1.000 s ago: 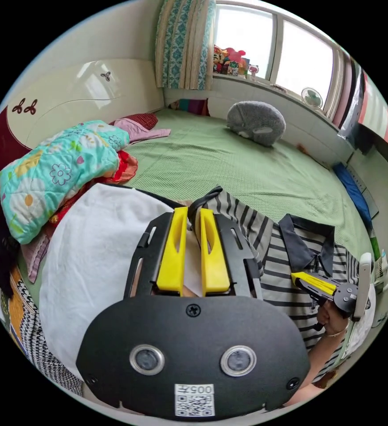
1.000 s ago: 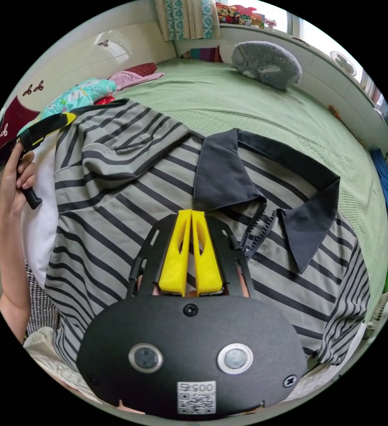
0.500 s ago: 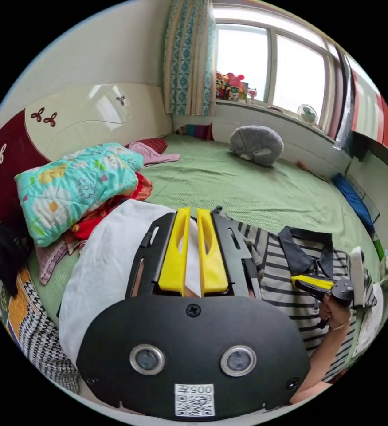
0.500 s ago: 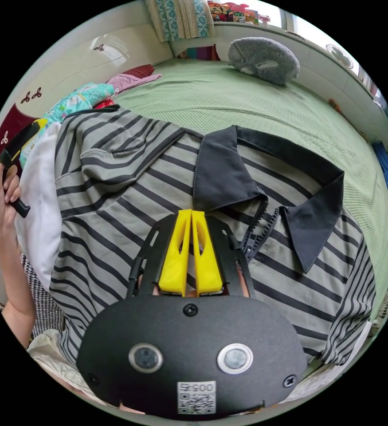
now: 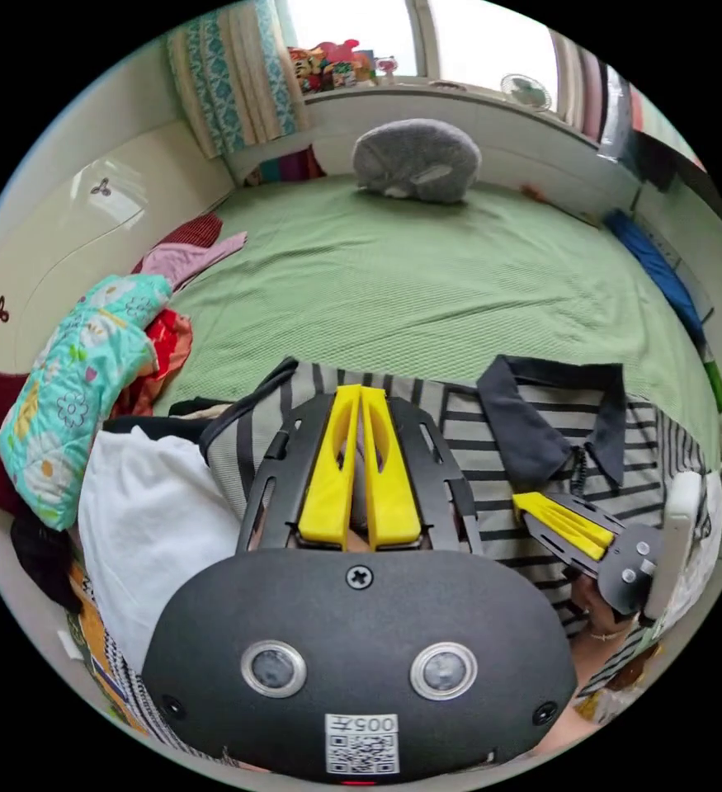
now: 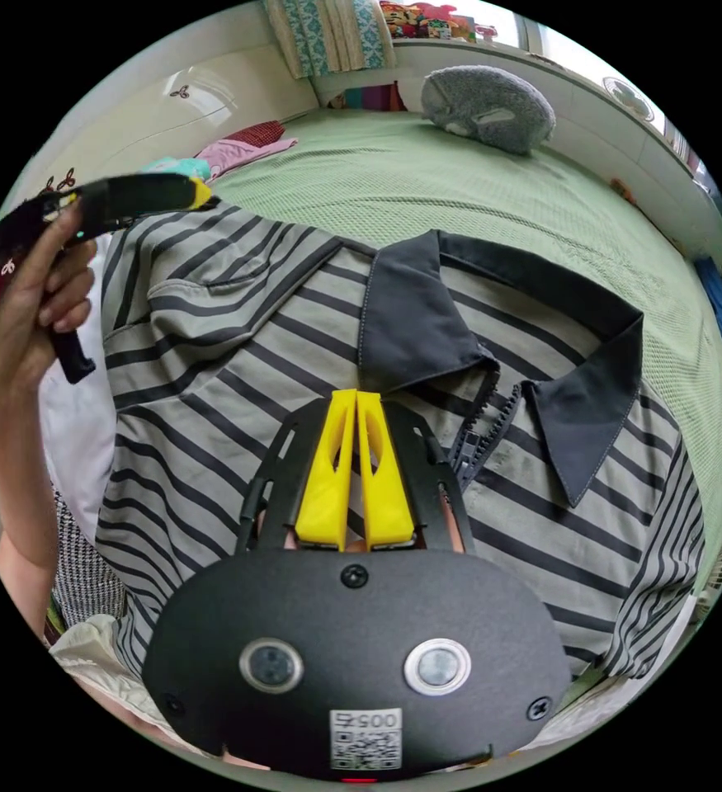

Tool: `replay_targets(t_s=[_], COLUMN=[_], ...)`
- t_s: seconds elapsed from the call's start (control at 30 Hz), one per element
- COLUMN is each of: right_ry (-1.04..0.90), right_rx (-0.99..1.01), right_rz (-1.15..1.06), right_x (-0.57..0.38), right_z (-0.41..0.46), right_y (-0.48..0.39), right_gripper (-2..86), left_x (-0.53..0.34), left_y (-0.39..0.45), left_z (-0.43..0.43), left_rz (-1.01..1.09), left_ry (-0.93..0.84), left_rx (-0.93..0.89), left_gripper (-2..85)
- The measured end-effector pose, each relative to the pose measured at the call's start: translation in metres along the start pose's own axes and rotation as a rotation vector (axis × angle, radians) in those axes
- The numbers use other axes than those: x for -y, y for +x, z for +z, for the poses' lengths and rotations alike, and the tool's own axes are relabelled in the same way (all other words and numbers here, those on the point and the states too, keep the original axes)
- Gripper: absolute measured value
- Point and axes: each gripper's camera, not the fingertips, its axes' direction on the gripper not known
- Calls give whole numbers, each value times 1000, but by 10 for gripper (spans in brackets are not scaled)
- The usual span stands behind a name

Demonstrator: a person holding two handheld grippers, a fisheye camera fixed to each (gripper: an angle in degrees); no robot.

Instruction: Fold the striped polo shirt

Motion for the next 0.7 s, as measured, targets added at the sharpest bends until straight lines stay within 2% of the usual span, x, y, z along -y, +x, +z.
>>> replay_targets(t_s=[0.17,0.33,0.5,0.57,0.7], right_ry=[-2,-1,41,98,150], right_rx=[13,43,26,20,23], right_rz=[11,29,33,69,170], right_x=[-12,-25,-43,-55,-76], right_z=[5,9,0,-11,-18], right_y=[6,13,15,21,44], right_gripper=[-12,-12,-11,-11,-11], left_x=[4,-3,-41,-67,-104], left_y=[-31,-45,-9,30,85], left_z=[36,18,-14,-12,6], left_rz=[-120,-177,-21,75,88], left_ry=[-38,53,143,97,-48], left_rx=[174,193,18,-70,-311], left_gripper=[-7,-7,-6,-6,-6])
